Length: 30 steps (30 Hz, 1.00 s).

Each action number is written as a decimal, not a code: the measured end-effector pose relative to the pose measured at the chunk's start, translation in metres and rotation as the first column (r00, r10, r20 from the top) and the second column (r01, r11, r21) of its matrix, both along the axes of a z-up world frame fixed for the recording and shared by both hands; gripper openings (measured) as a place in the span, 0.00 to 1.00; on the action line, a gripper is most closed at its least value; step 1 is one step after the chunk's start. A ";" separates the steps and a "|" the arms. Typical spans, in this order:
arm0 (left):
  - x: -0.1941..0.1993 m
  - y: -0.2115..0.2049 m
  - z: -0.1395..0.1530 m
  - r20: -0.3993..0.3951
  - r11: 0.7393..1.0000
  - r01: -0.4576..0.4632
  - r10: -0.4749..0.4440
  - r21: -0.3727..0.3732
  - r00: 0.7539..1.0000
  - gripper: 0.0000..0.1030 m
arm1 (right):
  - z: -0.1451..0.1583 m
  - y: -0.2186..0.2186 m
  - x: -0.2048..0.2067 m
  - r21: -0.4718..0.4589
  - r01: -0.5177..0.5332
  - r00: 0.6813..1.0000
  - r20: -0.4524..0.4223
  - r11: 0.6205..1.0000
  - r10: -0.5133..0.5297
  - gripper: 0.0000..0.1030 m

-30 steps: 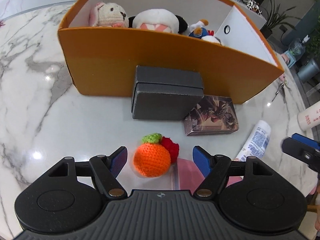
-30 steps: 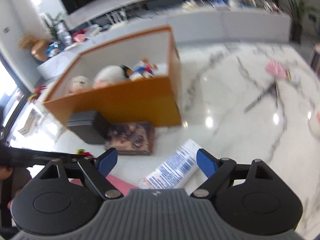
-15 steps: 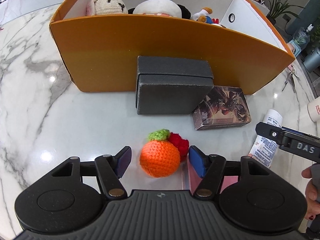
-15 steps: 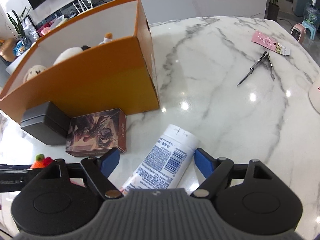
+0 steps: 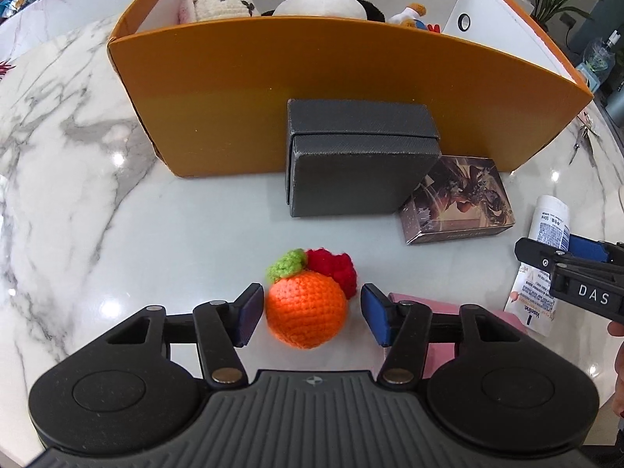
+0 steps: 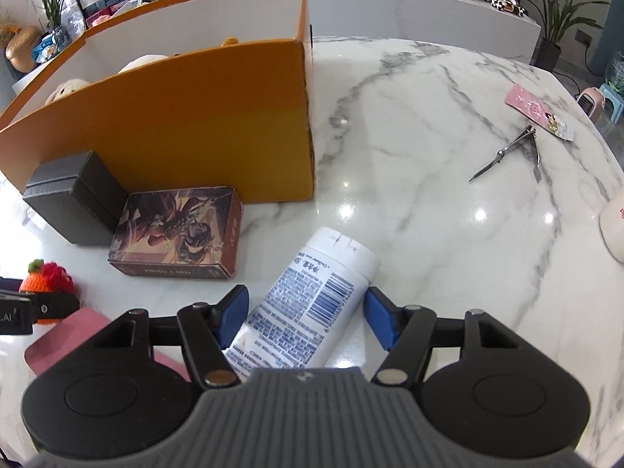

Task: Organize objects
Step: 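Move the left tool to the orange crochet fruit while the right tool approaches the lotion tube, then close the left tool on the crochet orange while the right tool grasps the white lotion tube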

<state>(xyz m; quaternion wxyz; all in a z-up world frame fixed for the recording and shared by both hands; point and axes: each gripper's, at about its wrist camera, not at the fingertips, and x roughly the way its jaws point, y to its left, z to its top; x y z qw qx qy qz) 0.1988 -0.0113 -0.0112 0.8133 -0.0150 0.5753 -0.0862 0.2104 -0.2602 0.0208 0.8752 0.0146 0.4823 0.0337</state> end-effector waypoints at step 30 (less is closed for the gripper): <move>-0.003 0.012 0.007 0.024 0.999 -0.013 0.012 0.039 1.000 0.47 | 0.008 0.005 -0.004 0.041 -0.087 0.996 0.029 0.995 0.086 0.50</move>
